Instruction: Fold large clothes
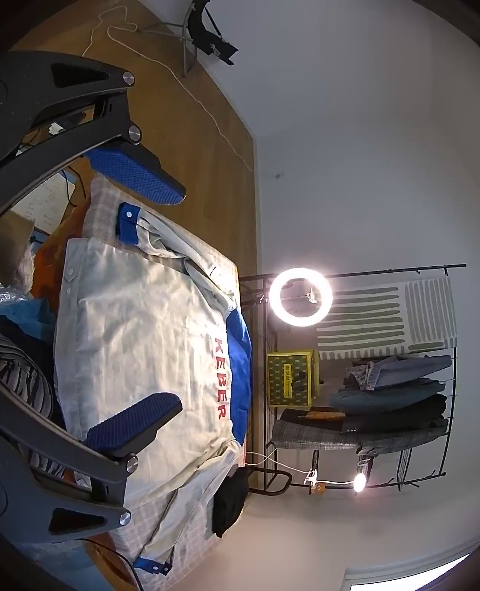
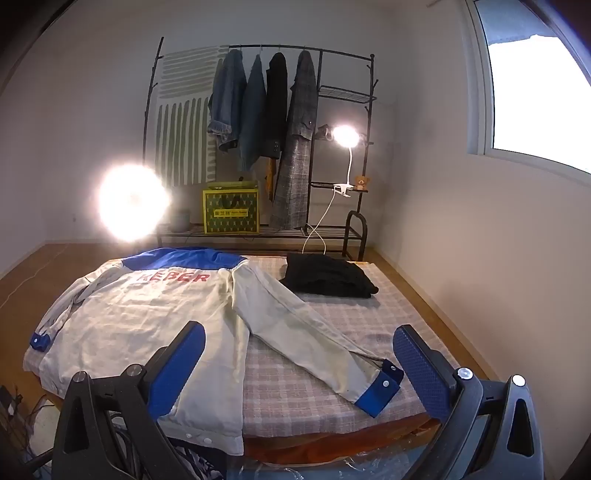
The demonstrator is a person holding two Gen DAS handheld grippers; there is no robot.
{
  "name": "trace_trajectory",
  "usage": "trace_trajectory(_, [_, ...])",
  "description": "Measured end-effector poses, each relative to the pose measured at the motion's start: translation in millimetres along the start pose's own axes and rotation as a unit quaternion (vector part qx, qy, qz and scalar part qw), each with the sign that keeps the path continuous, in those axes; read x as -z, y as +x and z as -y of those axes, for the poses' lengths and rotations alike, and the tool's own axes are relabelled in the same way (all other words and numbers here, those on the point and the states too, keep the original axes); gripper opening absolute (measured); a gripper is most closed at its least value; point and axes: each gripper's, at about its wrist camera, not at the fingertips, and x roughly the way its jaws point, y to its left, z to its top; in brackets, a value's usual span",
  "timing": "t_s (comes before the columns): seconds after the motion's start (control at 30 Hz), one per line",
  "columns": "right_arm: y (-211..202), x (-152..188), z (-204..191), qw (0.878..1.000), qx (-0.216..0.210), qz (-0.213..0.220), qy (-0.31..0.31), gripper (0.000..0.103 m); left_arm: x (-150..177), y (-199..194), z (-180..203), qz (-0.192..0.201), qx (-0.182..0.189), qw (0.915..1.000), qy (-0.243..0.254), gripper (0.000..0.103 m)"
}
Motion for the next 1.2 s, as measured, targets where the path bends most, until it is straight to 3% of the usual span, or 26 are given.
trace_trajectory(1.2, [2.9,-3.7,-16.6,1.0,-0.006,0.009,0.0,0.103,-2.7,-5.4,-6.3,0.01,-0.01,0.9997,-0.02,0.103])
